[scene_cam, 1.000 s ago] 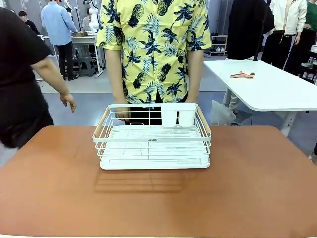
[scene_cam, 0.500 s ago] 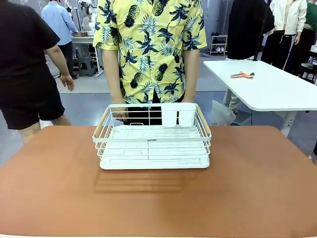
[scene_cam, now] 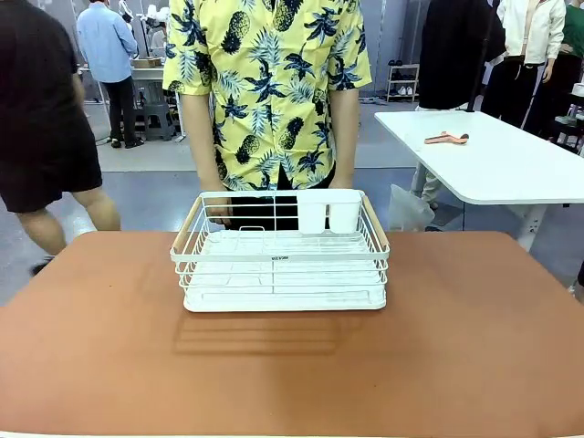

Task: Clean the table.
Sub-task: Pick up the Lint Roller when the human hands it over.

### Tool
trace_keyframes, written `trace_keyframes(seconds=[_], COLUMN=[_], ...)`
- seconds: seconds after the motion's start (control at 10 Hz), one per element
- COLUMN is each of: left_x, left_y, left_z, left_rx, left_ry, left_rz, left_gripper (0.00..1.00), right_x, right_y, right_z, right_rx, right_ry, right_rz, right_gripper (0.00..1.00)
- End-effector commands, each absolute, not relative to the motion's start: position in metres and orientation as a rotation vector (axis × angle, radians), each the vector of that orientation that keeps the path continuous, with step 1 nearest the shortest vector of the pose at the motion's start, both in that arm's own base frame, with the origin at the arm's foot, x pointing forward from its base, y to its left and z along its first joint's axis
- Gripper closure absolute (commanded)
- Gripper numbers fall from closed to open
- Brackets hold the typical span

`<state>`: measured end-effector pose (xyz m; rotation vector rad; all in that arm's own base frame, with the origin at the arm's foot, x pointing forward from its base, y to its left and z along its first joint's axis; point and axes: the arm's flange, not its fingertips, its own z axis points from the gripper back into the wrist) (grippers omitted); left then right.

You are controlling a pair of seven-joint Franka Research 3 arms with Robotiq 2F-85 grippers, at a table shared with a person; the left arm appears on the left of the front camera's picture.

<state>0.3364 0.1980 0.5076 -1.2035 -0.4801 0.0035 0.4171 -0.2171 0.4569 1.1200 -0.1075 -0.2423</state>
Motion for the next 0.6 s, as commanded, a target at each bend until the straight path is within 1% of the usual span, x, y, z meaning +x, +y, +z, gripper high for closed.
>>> trace_keyframes(seconds=[0.0,0.5], left_x=[0.3343,0.3343], left_y=[0.1990,0.1990], left_z=[0.5078,0.5078], left_rx=[-1.211,-1.211], left_ry=[-0.487,-0.487], left_rz=[0.003,0.003], left_gripper=[0.00,0.00], right_x=[0.4174,0.4174], right_y=[-0.2167,-0.2167], right_z=[0.4579,0.4579], right_rx=[1.114,1.114], right_ry=[-0.113,-0.113], right_rz=[-0.249,-0.249], right_gripper=[0.00,0.00])
